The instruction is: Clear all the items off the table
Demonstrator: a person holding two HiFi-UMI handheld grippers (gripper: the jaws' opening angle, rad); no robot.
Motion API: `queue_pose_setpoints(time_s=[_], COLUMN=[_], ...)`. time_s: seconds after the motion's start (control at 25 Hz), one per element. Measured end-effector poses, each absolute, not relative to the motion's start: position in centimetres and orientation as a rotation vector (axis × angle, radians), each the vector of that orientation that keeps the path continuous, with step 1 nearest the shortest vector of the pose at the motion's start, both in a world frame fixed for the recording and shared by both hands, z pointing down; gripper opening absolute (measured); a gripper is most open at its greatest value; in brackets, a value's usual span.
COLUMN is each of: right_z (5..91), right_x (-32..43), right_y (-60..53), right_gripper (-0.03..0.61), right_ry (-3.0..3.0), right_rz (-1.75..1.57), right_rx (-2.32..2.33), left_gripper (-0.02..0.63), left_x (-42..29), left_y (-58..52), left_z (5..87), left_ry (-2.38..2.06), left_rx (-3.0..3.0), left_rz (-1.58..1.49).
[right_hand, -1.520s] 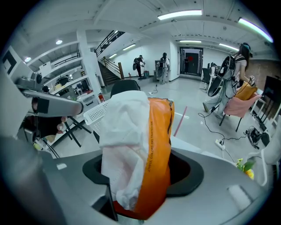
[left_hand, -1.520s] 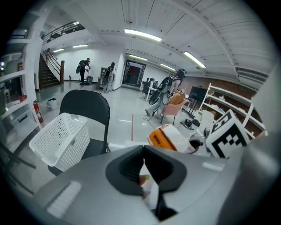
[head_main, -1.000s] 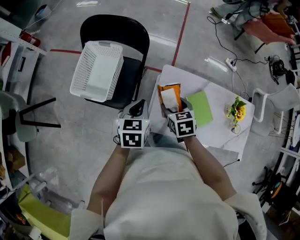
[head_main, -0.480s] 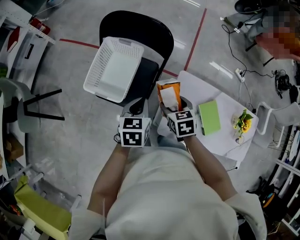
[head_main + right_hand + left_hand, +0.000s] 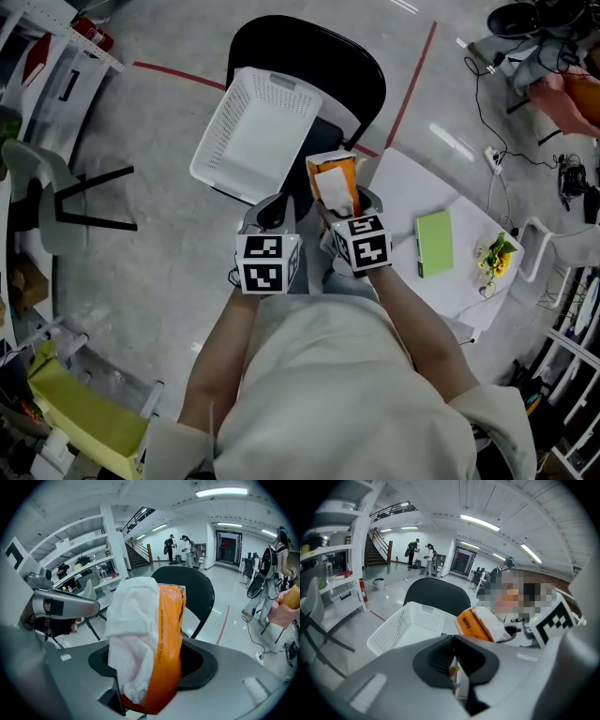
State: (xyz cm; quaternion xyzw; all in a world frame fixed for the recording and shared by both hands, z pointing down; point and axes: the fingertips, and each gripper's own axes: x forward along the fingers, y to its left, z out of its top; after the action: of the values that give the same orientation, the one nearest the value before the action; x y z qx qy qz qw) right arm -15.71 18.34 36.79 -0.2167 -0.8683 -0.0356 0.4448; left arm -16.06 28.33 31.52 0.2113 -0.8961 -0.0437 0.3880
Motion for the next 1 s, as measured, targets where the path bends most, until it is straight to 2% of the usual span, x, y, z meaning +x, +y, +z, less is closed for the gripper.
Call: queue_pose_setpoints(time_s=[1.0], right_z=[42.1], right_x=[-22.3], right_y=[32.5], right_gripper=[0.314], right_ry=[-2.029], right_rz=[-0.163], right_rx=[-0.738], left_gripper=[0.009], left_x=[-20.9], left_y=[39.2], left_z=[38.2], left_ry=[-2.212], left_rx=[0.423], left_rz=[-0.173])
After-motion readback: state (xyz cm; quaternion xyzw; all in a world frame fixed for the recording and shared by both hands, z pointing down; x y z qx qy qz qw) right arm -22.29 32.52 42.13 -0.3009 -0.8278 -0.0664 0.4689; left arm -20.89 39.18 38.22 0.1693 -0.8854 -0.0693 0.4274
